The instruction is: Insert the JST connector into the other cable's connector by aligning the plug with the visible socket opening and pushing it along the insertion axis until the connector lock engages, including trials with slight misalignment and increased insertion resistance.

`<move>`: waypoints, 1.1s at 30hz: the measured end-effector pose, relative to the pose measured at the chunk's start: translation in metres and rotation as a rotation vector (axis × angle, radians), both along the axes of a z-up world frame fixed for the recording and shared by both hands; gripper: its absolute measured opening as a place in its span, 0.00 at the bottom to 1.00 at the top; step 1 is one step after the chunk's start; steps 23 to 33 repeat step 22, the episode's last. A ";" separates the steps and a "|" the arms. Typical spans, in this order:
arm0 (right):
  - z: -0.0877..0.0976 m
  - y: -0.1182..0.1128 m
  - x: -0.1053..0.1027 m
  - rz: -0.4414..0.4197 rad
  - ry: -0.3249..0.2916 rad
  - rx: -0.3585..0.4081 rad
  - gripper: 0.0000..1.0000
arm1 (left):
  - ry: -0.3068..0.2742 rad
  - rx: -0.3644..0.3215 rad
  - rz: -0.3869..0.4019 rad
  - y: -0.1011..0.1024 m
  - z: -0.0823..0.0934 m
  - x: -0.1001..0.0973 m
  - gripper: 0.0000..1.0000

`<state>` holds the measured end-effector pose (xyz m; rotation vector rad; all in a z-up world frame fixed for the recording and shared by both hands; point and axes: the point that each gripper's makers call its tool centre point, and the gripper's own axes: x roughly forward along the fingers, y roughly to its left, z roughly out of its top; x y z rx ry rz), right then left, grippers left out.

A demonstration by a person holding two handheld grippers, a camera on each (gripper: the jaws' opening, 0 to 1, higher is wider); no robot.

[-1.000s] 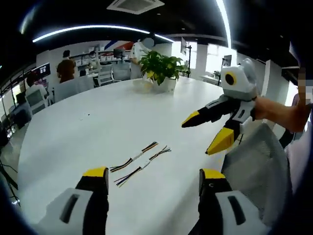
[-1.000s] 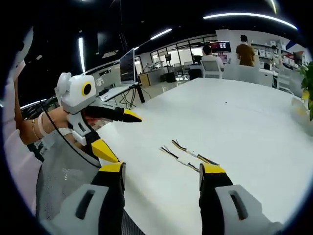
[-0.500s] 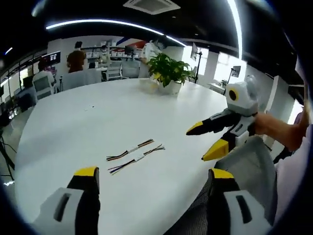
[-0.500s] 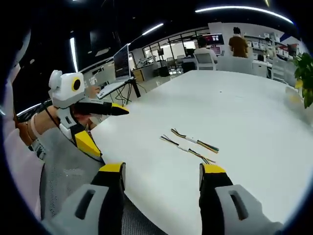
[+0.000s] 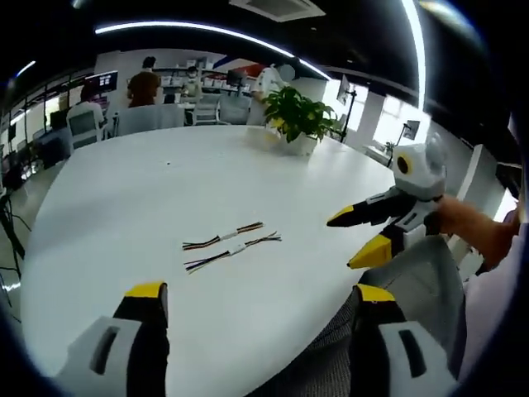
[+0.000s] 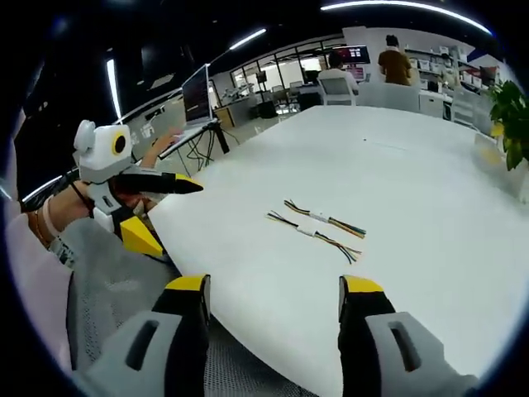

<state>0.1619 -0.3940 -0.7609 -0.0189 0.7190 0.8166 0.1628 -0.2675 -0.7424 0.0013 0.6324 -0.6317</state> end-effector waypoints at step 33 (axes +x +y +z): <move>-0.015 -0.009 -0.002 -0.026 0.021 -0.060 0.61 | 0.069 -0.016 0.054 0.011 -0.016 0.001 0.91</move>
